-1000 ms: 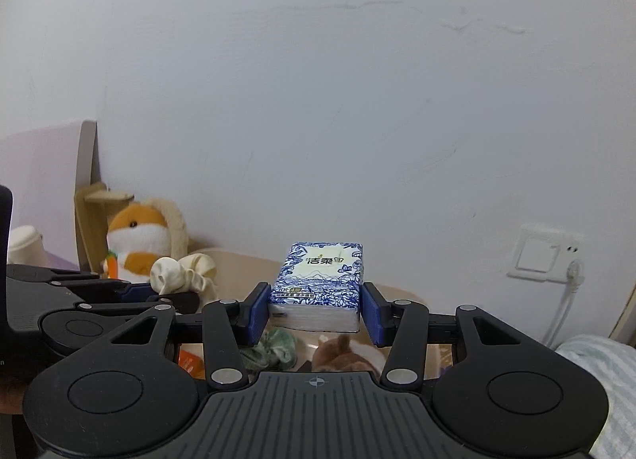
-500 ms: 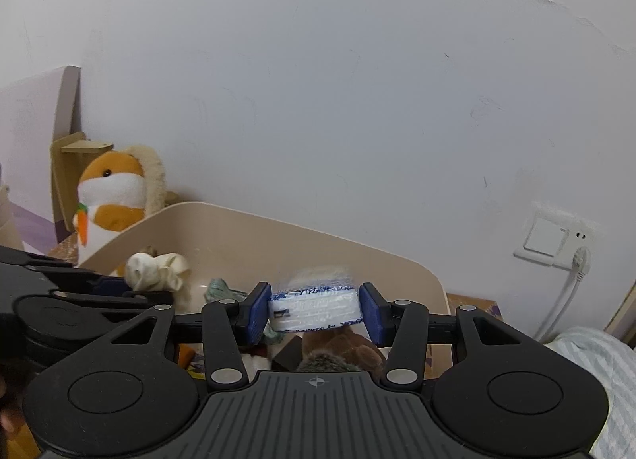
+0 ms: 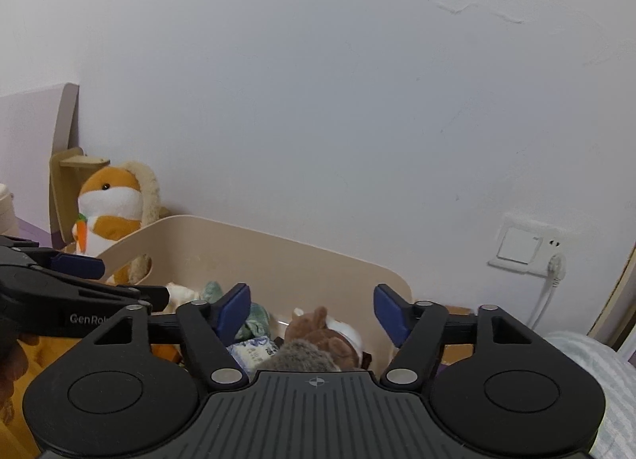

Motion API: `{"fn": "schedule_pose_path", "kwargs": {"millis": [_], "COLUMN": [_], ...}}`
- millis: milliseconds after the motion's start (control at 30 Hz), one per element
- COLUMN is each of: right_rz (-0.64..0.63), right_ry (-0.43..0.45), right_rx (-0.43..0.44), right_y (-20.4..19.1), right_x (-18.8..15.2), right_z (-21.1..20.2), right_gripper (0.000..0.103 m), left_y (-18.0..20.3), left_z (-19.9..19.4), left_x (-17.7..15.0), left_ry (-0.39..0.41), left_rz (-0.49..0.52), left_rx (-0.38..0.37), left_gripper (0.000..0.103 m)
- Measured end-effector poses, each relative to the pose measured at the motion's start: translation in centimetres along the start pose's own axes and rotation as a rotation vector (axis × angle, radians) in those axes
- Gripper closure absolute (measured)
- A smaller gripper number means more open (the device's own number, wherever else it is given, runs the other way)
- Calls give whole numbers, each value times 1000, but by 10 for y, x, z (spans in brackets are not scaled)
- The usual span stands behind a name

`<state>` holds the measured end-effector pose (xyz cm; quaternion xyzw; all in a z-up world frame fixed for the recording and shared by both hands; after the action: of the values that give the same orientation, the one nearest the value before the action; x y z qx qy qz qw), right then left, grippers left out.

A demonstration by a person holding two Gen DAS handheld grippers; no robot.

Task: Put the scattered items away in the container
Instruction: 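Open both tools to drop the cream scrunchie and tissue pack into the basket, then move the left tool to the blue tissue pack while the right tool approaches the clear bag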

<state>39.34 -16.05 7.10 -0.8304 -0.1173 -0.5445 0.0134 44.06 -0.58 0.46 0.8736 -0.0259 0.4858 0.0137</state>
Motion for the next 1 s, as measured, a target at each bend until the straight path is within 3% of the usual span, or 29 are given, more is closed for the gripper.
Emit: {"fn": "schedule_pose_path", "kwargs": {"millis": [133,200,367,467,700,1000], "right_rz": [7,19,42,40,50,34], "right_ry": [35,46,93,106,21,-131], "right_rx": [0,4,37,55,85,69], "right_y": [7,9,13,15,29,48], "right_x": [-1,-1,-7,-17,-53,-109], "right_z": [-24,-35,-72,-90,-98,-89], "right_gripper": [22,11,0,0,0,0], "left_y": [-1,-2,-4,-4,-4,-1], "left_z": [-14,-24,-51,-66,-83,-70], "left_x": [-5,-8,-16,-25,-56,-96], "left_ry": [14,26,42,52,19,-86], "left_rz": [14,22,35,53,106,145], "left_rx": [-11,-12,-36,-46,-52,-48], "left_gripper": [26,24,21,19,17,16]}}
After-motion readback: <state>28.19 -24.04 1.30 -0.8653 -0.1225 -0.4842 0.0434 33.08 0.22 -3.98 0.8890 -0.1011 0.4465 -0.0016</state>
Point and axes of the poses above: each gripper's, at about its wrist camera, not at the fingertips, and z roughly the way its jaws point, y to its right, x to its top, the point moved 5 cm from there along z, roughly the way its jaws point, and after that the axes turned 2 degrees about z, right-handed, at the moved point
